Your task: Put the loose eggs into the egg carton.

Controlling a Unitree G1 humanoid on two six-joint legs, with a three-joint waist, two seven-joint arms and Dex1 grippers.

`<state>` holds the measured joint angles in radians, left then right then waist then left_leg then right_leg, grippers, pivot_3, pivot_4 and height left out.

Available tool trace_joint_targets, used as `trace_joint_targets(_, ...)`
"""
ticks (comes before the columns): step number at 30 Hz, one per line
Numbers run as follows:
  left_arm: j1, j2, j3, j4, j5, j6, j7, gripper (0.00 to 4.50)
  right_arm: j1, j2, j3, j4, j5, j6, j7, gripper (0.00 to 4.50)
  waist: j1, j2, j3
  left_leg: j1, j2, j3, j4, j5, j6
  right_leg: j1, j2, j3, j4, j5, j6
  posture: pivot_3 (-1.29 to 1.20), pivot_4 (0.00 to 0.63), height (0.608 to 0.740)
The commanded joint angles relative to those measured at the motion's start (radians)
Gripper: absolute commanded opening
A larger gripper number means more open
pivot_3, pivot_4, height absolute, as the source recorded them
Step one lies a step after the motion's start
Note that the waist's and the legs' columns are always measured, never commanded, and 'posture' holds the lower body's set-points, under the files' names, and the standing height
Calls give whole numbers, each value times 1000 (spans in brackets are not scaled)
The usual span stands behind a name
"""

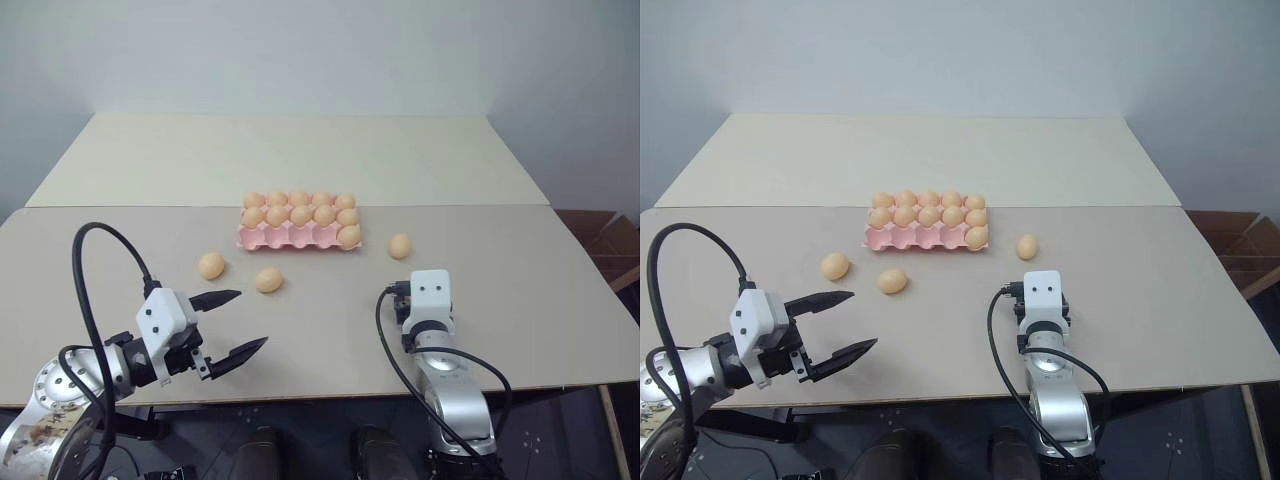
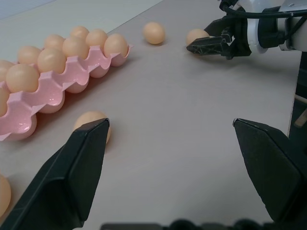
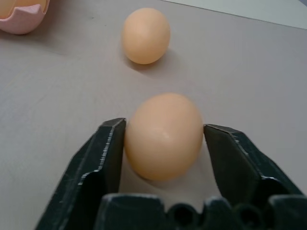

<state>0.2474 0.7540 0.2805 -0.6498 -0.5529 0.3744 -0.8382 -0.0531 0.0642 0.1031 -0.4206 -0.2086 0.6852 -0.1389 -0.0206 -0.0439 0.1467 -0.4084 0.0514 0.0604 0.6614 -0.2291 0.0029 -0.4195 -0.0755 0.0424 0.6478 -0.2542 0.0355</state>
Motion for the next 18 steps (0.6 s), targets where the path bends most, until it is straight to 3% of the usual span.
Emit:
trace_joint_targets(1, 5, -7, 18, -14, 0, -23, -1, 4500, -6, 14, -7, -26, 11, -10, 0, 1854, 0, 0, 0, 0, 0, 0, 0, 0, 0, 0, 0, 0, 0, 0, 0, 0, 150, 740)
trace_joint_targets(5, 27, -14, 41, -15, -2, -20, 10, 4500, 11, -16, 12, -57, 16, -29, 30, 1624, -1, 0, 0, 0, 0, 0, 0, 0, 0, 0, 0, 0, 0, 0, 0, 0, 150, 740)
trace_joint_targets(10, 60, -20, 132, -6, -22, 16, 47, 4500, 6, -151, 126, -114, -8, -137, 157, 1543, -2, 0, 0, 0, 0, 0, 0, 0, 0, 0, 0, 0, 0, 0, 0, 0, 150, 740)
trace_joint_targets(15, 67, 2, 205, -5, -43, 77, 66, 4500, -145, -195, 247, -62, 8, -202, 286, 1527, -18, 0, 0, 2, 1, 0, 0, 0, 0, 0, 2, 0, 0, 1, -1, 0, 150, 740)
trace_joint_targets(18, 54, 13, 223, -1, -46, 103, 73, 4500, -268, -161, 284, 45, 22, -230, 328, 1525, -22, 0, 0, 1, 1, -1, 0, 0, 0, 0, 2, 0, 1, 1, -1, 0, 150, 740)
